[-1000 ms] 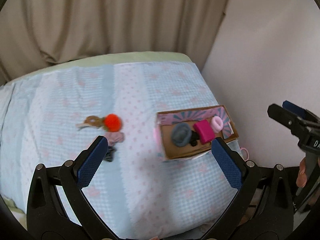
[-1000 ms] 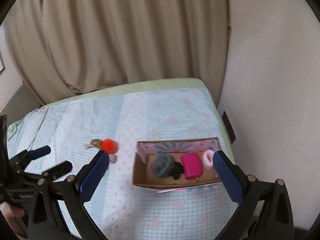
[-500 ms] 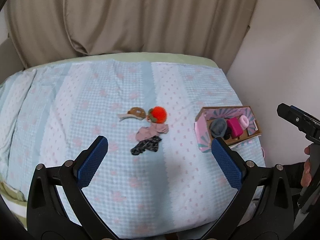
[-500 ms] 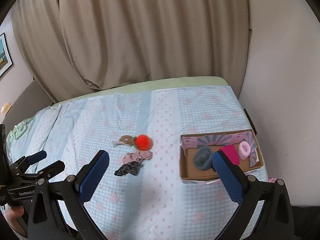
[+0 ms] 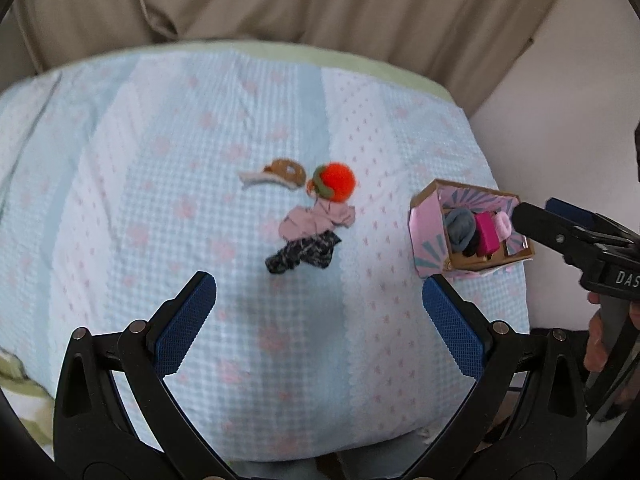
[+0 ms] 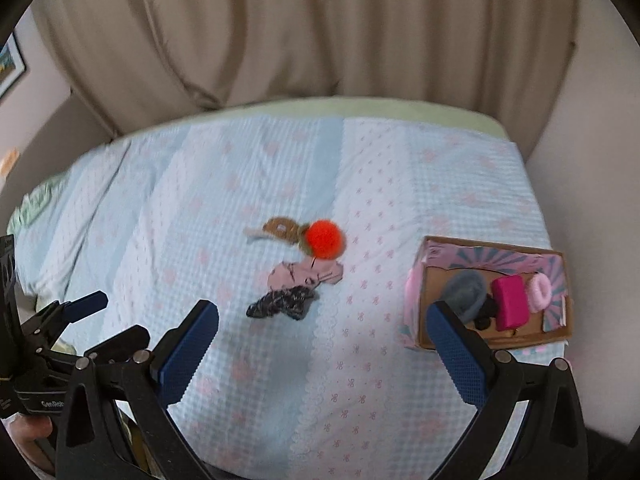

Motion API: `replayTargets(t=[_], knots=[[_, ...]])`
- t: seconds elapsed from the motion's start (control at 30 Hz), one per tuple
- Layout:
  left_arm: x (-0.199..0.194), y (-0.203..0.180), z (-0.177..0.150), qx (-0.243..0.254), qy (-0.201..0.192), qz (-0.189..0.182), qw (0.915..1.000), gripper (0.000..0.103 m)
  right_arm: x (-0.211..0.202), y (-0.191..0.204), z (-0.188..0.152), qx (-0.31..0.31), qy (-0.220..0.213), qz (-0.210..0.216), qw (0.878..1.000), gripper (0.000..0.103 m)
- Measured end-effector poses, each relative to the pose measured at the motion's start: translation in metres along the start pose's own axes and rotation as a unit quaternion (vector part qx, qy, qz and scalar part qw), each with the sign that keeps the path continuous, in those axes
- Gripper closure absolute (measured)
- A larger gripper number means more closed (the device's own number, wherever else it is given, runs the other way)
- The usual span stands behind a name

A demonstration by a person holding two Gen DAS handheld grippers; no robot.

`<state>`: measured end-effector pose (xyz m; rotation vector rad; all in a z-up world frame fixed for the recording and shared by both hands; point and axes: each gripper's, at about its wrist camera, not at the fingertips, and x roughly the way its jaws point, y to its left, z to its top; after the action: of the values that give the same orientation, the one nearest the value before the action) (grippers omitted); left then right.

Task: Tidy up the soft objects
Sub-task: 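Lift both tools from the box and move toward the pink cloth, then grasp the black patterned scrunchie with the left tool while the right tool grasps the pink cloth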

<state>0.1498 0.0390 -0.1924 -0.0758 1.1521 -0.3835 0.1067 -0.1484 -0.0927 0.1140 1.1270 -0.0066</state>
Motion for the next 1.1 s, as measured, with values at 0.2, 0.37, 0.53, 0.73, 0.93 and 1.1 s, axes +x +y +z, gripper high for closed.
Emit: replayTargets(t=[0.2,0.37,0.53,0.73,0.93,1.1], knots=[[0.051,0.006,0.002,-0.027,0.033,-0.005,0.9991,0.0,0.058,0.003,0.016,-0.033,0.051,0.017,0.998,0.0],[0.101,0.009,0.008,-0.049,0.053,-0.012,0.9973,0.0,0.116,0.0,0.033,-0.06,0.09,0.031,0.994,0.0],[0.164,0.011,0.015,-0.061,0.072,-0.015,0.9954,0.001,0.172,-0.005,0.044,-0.08,0.123,0.048,0.988,0.0],[0.22,0.003,0.021,-0.044,0.088,-0.021,0.9949,0.004,0.244,-0.011,0.049,-0.076,0.166,0.086,0.979,0.0],[0.266,0.005,0.017,-0.028,0.115,-0.01,0.9929,0.012,0.305,-0.005,0.04,-0.092,0.211,0.095,0.968,0.0],[0.291,0.009,0.01,-0.021,0.127,0.009,0.9916,0.018,0.339,0.002,0.03,-0.096,0.224,0.094,0.965,0.0]])
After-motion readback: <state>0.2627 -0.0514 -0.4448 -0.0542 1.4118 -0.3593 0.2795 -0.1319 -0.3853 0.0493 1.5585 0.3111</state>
